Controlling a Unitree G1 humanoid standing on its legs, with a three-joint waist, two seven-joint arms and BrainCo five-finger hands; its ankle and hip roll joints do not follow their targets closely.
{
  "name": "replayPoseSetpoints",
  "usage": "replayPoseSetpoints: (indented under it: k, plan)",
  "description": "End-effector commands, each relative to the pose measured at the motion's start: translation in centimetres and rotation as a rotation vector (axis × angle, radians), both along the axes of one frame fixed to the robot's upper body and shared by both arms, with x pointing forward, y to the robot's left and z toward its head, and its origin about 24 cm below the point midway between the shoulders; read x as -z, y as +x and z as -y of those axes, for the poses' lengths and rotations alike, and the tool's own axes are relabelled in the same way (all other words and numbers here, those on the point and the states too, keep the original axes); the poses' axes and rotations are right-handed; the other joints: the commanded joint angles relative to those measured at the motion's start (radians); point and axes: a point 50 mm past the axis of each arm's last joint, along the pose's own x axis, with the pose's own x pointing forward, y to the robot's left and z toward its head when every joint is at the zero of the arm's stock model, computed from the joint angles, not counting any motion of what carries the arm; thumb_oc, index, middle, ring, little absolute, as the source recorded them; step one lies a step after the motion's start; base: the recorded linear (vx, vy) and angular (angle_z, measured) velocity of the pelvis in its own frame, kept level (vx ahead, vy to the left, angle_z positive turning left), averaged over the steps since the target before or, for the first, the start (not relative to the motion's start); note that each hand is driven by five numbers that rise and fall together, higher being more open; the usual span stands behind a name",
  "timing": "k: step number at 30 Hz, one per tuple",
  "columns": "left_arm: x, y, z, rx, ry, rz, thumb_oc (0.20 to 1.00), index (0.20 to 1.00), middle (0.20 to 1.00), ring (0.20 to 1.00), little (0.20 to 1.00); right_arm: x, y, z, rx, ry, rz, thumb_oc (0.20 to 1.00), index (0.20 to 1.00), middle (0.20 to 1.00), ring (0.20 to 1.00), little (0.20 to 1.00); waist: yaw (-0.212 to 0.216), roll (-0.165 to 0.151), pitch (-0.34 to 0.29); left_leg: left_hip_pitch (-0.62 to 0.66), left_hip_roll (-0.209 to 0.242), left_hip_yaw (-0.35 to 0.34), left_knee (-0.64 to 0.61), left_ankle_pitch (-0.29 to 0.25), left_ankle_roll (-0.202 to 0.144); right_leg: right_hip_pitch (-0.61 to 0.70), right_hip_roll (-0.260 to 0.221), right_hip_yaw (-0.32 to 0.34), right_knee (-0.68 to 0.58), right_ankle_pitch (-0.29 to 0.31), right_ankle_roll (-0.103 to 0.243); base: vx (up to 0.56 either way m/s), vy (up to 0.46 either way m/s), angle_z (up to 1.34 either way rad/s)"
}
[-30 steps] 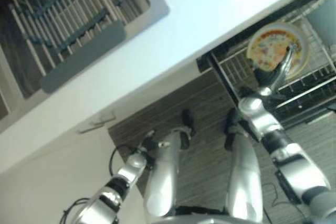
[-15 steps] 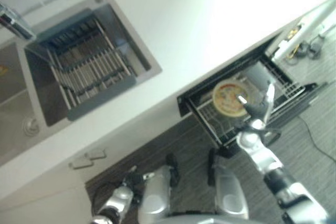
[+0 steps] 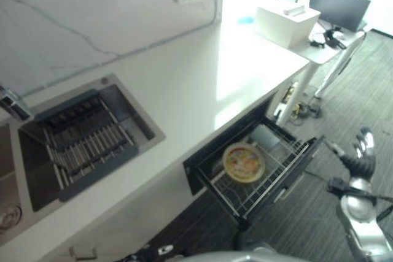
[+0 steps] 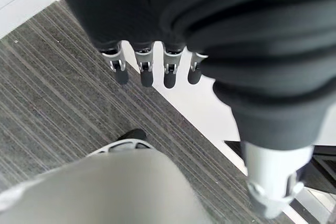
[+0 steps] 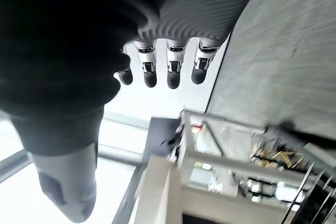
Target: Place the dishes in the dishwasher.
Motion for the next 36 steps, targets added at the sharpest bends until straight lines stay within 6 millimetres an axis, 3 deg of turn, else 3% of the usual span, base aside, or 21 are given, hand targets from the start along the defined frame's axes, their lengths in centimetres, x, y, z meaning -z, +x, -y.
replayPoseSetpoints:
  k: [1, 4, 6, 9, 12, 14, 15, 21, 27, 33, 36]
  plan:
    - [-0.1, 1.3, 0.1, 0.043, 0.002, 0.016, 1.0, 1.0, 1.0, 1.0, 1.0, -3.3, 1.3, 1.0, 0.095, 0.087, 0.28, 1.0, 1.0, 1.0, 1.0, 1.0, -0.001, 0.004, 0.072, -0.015, 0.001, -0.016, 0.071, -0.105, 0.047, 0.021, -0.03, -0.046, 0.16, -0.17, 0.017, 0.04, -0.041, -0.12]
    - [-0.3, 1.9, -0.2, 0.072, 0.005, 0.008, 1.0, 1.0, 1.0, 1.0, 1.0, -1.0, 0.4, 2.4, 0.194, 0.18, 0.221, 1.0, 1.0, 1.0, 1.0, 1.0, 0.0, 0.013, 0.085, -0.025, 0.001, -0.02, 0.091, -0.117, 0.054, 0.011, -0.029, -0.052, 0.192, -0.189, 0.008, 0.01, -0.024, -0.04]
    - [-0.3, 2.6, 0.0, 0.097, 0.003, 0.015, 1.0, 1.0, 1.0, 1.0, 1.0, 1.8, -0.1, 2.7, 0.231, 0.337, 0.175, 1.0, 1.0, 1.0, 1.0, 1.0, 0.01, 0.025, 0.104, -0.043, -0.005, -0.038, 0.105, -0.122, 0.059, -0.004, -0.027, -0.056, 0.217, -0.204, -0.004, -0.03, -0.02, 0.05]
    - [-0.5, 3.5, 0.3, 0.085, -0.003, 0.04, 1.0, 1.0, 1.0, 1.0, 1.0, 3.5, 0.1, 2.1, 0.217, 0.451, 0.15, 1.0, 1.0, 1.0, 1.0, 1.0, 0.02, 0.036, 0.129, -0.068, -0.012, -0.056, 0.119, -0.121, 0.063, -0.026, -0.026, -0.061, 0.245, -0.217, -0.015, -0.09, -0.003, 0.08]
    - [-0.9, 5.1, 0.5, 0.039, -0.016, 0.105, 1.0, 1.0, 1.0, 1.0, 1.0, 5.6, 1.1, 0.7, 0.173, 0.677, 0.173, 1.0, 1.0, 1.0, 1.0, 1.0, 0.038, 0.053, 0.185, -0.13, -0.026, -0.078, 0.166, -0.127, 0.072, -0.087, -0.031, -0.073, 0.323, -0.247, -0.037, -0.18, 0.029, 0.22]
    - [-1.0, 5.7, 0.6, 0.027, -0.02, 0.132, 1.0, 1.0, 1.0, 1.0, 1.0, 6.1, 1.4, 0.3, 0.165, 0.727, 0.191, 1.0, 1.0, 1.0, 1.0, 1.0, 0.046, 0.061, 0.209, -0.157, -0.029, -0.085, 0.191, -0.126, 0.072, -0.113, -0.036, -0.08, 0.364, -0.257, -0.044, -0.15, 0.03, 0.2]
    - [-1.2, 6.4, 0.9, 0.003, -0.028, 0.164, 1.0, 1.0, 1.0, 1.0, 1.0, 6.6, 1.7, -0.1, 0.156, 0.784, 0.201, 1.0, 1.0, 1.0, 1.0, 1.0, 0.054, 0.07, 0.241, -0.186, -0.037, -0.106, 0.236, -0.146, 0.067, -0.152, -0.048, -0.074, 0.45, -0.302, -0.048, -0.1, 0.023, 0.18]
    - [-1.4, 7.0, 1.3, -0.049, -0.059, 0.2, 1.0, 1.0, 1.0, 1.0, 1.0, 7.3, 3.3, -1.9, -0.026, 0.927, 0.187, 1.0, 1.0, 1.0, 1.0, 1.0, 0.066, 0.094, 0.294, -0.243, -0.049, -0.125, 0.301, -0.141, 0.061, -0.22, -0.069, -0.077, 0.573, -0.342, -0.07, -0.05, 0.016, 0.13]
    - [-0.9, 5.9, 2.3, -0.061, -0.123, 0.186, 1.0, 1.0, 1.0, 1.0, 1.0, 7.5, 5.1, -3.9, -0.297, 1.068, 0.165, 1.0, 1.0, 1.0, 1.0, 1.0, 0.078, 0.14, 0.327, -0.281, -0.064, -0.148, 0.342, -0.131, 0.055, -0.265, -0.097, -0.073, 0.665, -0.383, -0.091, 0.03, 0.083, 0.08]
    - [-0.5, 5.2, 3.2, -0.037, -0.181, 0.168, 1.0, 1.0, 1.0, 1.0, 1.0, 5.1, 7.6, -4.2, -0.492, 0.956, 0.141, 1.0, 1.0, 1.0, 1.0, 1.0, 0.09, 0.186, 0.343, -0.28, -0.083, -0.159, 0.327, -0.115, 0.051, -0.282, -0.112, -0.064, 0.686, -0.396, -0.096, 0.07, 0.135, 0.07]
    - [-0.6, 5.2, 3.3, -0.028, -0.199, 0.17, 1.0, 1.0, 1.0, 1.0, 1.0, 2.0, 10.3, -4.8, -0.606, 0.87, 0.16, 1.0, 1.0, 1.0, 1.0, 1.0, 0.11, 0.197, 0.355, -0.292, -0.092, -0.163, 0.325, -0.112, 0.056, -0.304, -0.12, -0.063, 0.697, -0.394, -0.095, 0.07, 0.145, 0.04]
